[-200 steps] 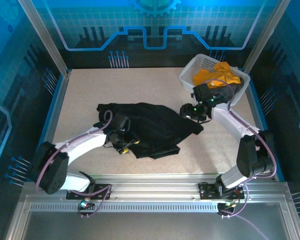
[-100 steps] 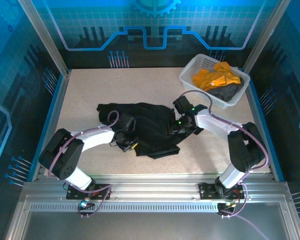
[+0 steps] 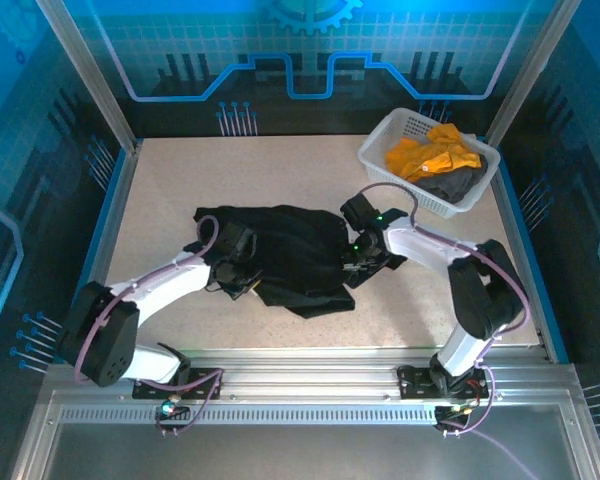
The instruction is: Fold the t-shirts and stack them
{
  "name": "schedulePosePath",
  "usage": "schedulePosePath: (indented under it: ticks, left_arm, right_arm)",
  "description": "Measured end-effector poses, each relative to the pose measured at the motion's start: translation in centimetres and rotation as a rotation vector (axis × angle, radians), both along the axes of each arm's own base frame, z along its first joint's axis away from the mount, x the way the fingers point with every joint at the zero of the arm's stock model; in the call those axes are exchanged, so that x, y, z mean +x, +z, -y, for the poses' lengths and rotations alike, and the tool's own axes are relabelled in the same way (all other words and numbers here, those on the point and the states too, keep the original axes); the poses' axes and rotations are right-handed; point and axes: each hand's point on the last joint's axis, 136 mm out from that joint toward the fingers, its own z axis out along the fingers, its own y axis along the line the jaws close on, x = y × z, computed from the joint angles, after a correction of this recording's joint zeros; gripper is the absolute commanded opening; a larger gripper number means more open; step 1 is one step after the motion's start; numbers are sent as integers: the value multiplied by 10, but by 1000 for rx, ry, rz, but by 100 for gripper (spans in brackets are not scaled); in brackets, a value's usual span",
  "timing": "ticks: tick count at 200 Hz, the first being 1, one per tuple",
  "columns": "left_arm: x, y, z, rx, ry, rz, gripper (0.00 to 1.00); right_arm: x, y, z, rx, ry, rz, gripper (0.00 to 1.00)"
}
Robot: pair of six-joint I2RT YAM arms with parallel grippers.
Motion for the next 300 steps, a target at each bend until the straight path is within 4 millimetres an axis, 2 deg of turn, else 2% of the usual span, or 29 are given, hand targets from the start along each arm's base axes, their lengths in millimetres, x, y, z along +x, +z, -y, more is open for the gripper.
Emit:
schedulePosePath:
  ticks: [31,55,84,109,142,173,197,225,273,287,300]
  left_arm:
    - [3,21,-26,19,43,57,0]
    - [3,33,-50,48,78,88,0]
    - [5,46,-78,100,122,104,0]
    - [14,62,-97,140,150,145,0]
    - [27,88,-112,185,170,220,0]
    - [37,119,-114,177,186,322,0]
    - [44,147,-113,147,213,407,0]
    - [47,188,-118,142,248,526,0]
    - [56,283,-129,146,306,806,0]
    - [61,297,-129,140,315,849,0]
    - [64,302,-129,135,317,866,0]
  right_arm:
    - [15,72,7,75,-50,160,0]
    - [28,127,24,132,-117,287,0]
    - [37,176,46,180,-191,396,0]
    - [40,211,51,221,-214,470,0]
    - [29,243,51,284,-205,539,0]
    - [20,267,58,329,-213,598,0]
    - [25,282,69,353,-254,634,0]
    - [32,293,84,368,-315,664,0]
    - [42,325,111,395,-398,750,0]
    - [42,335,115,403,-407,777,0]
    - [43,343,119,412,-414,798,0]
